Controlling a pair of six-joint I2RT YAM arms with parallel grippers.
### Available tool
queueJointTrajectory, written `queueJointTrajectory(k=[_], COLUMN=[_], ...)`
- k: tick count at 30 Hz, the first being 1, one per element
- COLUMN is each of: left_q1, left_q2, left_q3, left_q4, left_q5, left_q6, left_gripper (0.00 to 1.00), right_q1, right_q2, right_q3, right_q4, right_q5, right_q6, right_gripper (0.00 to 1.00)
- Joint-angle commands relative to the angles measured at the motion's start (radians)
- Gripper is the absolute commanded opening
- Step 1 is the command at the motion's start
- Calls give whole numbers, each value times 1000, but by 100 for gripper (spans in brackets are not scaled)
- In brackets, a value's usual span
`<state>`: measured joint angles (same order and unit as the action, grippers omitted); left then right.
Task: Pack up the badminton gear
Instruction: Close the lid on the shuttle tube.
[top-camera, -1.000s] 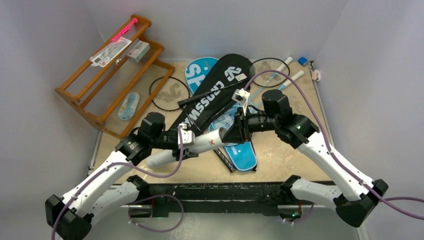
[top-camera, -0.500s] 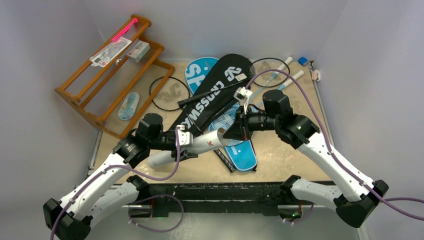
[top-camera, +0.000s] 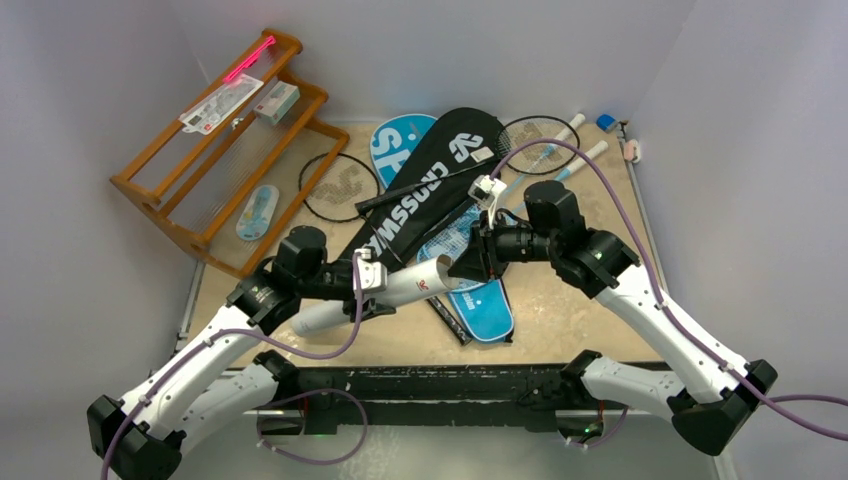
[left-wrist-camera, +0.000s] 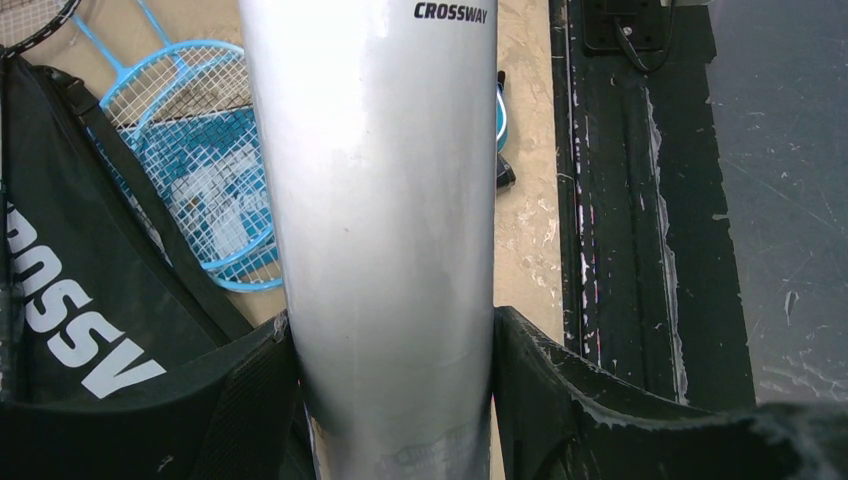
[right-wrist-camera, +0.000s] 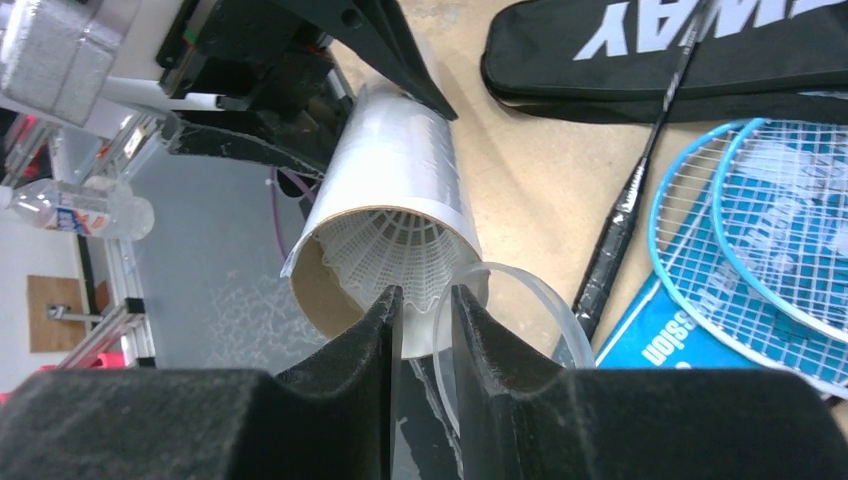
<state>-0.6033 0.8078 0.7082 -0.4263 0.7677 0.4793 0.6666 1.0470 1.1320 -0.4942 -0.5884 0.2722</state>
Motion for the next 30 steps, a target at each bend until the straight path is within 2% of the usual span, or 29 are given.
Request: queueJointTrajectory(k=[1,17,23,30], left_q1=[-2,-1,1,1], left_q2=[-6,-2,-4,-4], left_q3=[10,10,10,5], left_q4=[71,80,80,77], left_q5=[21,10,10,-1], left_q6=[-9,-15,-17,-17], left_gripper=[21,21,21,21], right_q1=[0,1,0,0], right_q2=[-2,20,26,0], right_q3=[19,12,3,-11], right_q4=[-43,-23,-2,15], right_q5=[79,124,142,166], right_q6=[-37,-36,-27,-14], right_gripper=[27,19,0,0])
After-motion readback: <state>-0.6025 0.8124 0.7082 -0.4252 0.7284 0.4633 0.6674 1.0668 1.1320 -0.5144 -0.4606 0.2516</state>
